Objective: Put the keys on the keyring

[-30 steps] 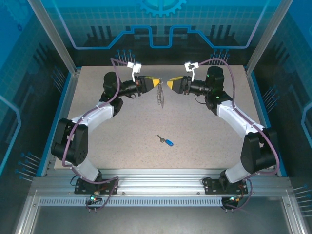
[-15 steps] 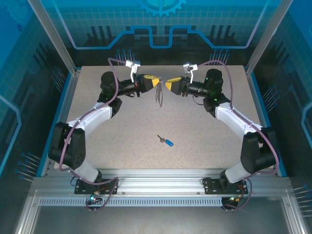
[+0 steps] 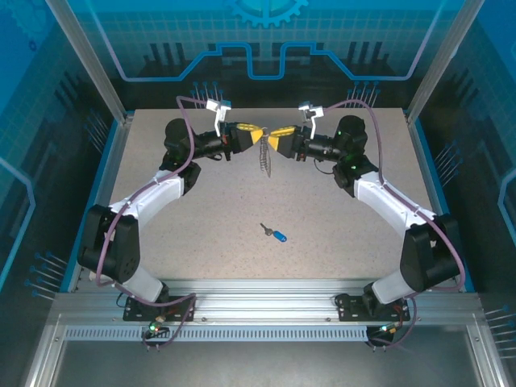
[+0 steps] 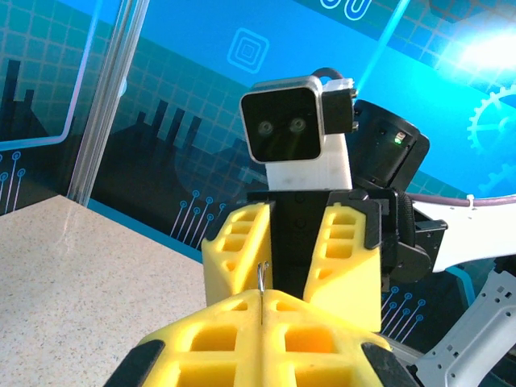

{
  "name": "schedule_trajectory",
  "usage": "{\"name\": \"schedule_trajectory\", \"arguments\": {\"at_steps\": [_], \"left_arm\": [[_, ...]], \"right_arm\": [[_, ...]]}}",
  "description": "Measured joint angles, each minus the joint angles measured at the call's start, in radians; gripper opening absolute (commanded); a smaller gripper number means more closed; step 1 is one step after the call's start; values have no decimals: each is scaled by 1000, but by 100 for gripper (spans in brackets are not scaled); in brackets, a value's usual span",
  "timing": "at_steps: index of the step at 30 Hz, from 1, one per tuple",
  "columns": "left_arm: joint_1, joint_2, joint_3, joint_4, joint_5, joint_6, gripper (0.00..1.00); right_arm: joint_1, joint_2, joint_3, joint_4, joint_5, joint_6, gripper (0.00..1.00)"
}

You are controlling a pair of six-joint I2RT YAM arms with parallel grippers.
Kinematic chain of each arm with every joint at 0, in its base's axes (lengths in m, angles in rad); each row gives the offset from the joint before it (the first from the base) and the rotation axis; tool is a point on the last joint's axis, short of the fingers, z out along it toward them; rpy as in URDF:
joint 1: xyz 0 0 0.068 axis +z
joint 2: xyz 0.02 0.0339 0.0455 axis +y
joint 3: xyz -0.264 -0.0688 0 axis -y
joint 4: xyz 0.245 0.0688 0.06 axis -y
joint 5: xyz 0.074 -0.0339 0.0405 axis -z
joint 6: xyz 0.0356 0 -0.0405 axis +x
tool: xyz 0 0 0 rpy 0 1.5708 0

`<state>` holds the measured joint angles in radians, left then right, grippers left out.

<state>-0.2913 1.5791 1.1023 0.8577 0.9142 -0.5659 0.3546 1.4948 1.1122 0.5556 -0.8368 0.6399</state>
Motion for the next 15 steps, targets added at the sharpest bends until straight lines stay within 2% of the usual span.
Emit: {"name": "schedule_trajectory", "arguments": {"at_steps": [6,15], "left_arm": [[-1,0,0,-1,0,0,0],[-12,-7,-1,-15,0,5,0]], "right_arm": [[5,-14,0,7,19,0,33],[12,-14,13,7,26,5,21]]}}
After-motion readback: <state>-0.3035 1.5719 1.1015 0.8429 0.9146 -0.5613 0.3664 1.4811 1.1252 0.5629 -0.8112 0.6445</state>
